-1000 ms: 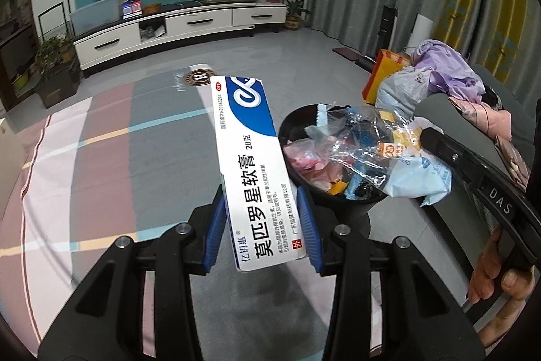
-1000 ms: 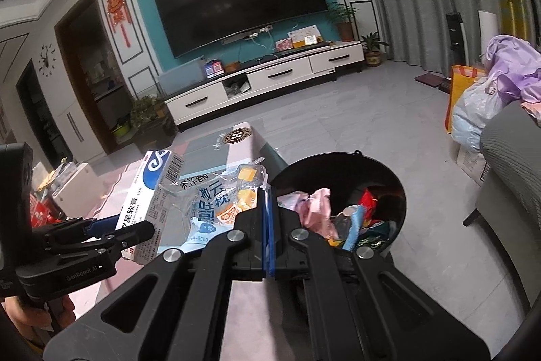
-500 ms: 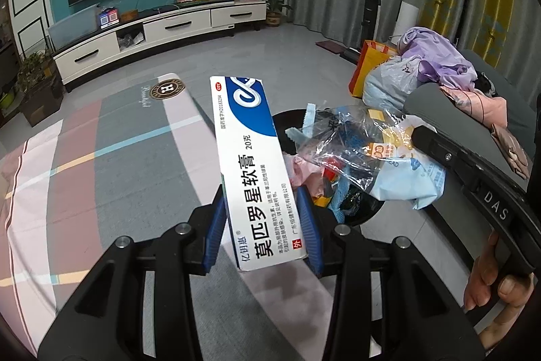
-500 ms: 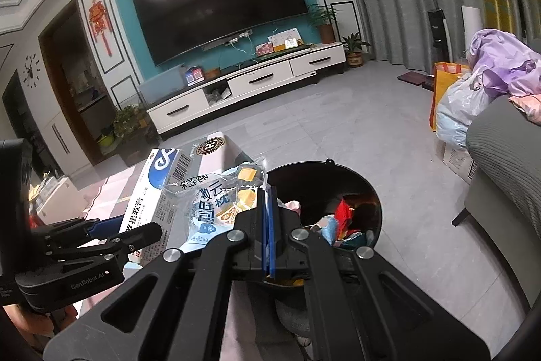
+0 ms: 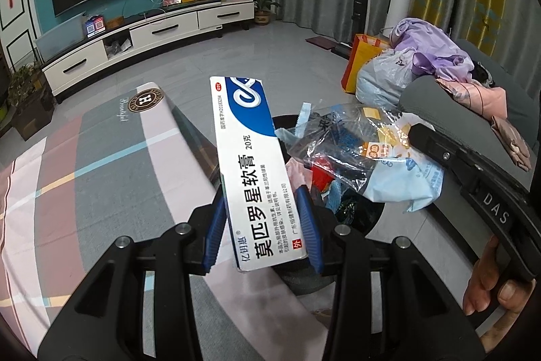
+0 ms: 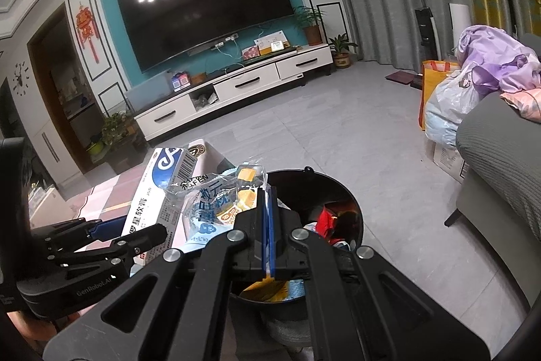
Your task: Collect trash
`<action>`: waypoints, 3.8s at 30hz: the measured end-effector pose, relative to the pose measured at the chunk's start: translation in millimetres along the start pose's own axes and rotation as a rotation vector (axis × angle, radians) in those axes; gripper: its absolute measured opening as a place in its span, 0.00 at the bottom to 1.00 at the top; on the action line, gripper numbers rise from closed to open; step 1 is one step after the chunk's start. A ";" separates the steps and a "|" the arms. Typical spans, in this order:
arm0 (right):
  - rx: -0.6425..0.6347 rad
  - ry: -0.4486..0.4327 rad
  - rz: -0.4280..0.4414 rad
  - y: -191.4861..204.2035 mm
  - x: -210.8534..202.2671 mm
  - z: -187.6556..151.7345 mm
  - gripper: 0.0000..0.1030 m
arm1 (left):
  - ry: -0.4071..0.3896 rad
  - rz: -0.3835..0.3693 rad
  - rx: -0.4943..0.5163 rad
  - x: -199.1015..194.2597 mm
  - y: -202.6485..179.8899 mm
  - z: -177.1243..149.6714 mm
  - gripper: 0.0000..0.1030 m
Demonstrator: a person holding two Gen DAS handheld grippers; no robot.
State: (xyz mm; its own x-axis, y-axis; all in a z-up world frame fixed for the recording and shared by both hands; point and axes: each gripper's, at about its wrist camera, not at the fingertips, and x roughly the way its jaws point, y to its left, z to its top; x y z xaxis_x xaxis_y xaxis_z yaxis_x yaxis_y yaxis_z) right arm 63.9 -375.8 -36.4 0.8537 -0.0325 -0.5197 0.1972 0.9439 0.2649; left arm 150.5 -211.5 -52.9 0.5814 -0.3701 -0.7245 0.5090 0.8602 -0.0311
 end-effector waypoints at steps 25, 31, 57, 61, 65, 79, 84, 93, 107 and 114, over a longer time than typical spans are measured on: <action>0.042 0.123 -0.047 -32.7 78.7 -6.7 0.02 | 0.166 -0.019 -0.006 105.9 -3.4 12.6 0.32; 0.048 0.196 -0.075 -39.4 101.4 -10.6 0.14 | 0.180 -0.015 0.001 118.7 -3.4 12.2 0.55; 0.072 0.248 -0.129 -54.9 77.5 -7.2 0.97 | 0.118 0.055 0.038 85.8 0.7 14.8 0.97; 0.069 0.287 -0.148 -54.1 65.1 -6.8 0.97 | 0.099 0.081 0.022 63.1 5.9 14.5 0.97; 0.037 0.307 -0.167 -43.7 46.2 -2.9 0.97 | 0.089 0.102 -0.009 36.7 14.9 14.6 0.97; -0.060 0.236 -0.178 24.1 -37.6 42.2 0.97 | 0.039 0.036 -0.125 -87.9 37.9 38.2 0.97; -0.079 0.236 -0.178 38.4 -61.4 55.7 0.97 | 0.012 0.093 -0.127 -122.6 35.2 38.7 0.97; -0.114 0.225 -0.183 58.6 -103.5 70.1 0.97 | -0.032 0.100 -0.147 -168.0 30.3 35.0 0.97; -0.148 0.257 -0.189 61.9 -111.0 32.6 0.97 | -0.024 0.188 -0.091 -176.4 20.6 -3.6 0.97; -0.164 0.258 -0.191 67.4 -110.2 27.7 0.97 | 0.005 0.174 -0.078 -170.0 18.1 -11.2 0.97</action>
State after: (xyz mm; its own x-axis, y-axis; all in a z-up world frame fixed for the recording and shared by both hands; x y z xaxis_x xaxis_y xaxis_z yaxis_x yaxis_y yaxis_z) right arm -3.6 -317.7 61.3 0.6547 -0.1492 -0.7410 0.2437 0.9697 0.0200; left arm 53.8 -129.0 62.0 0.6531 -0.2113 -0.7272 0.3498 0.9359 0.0422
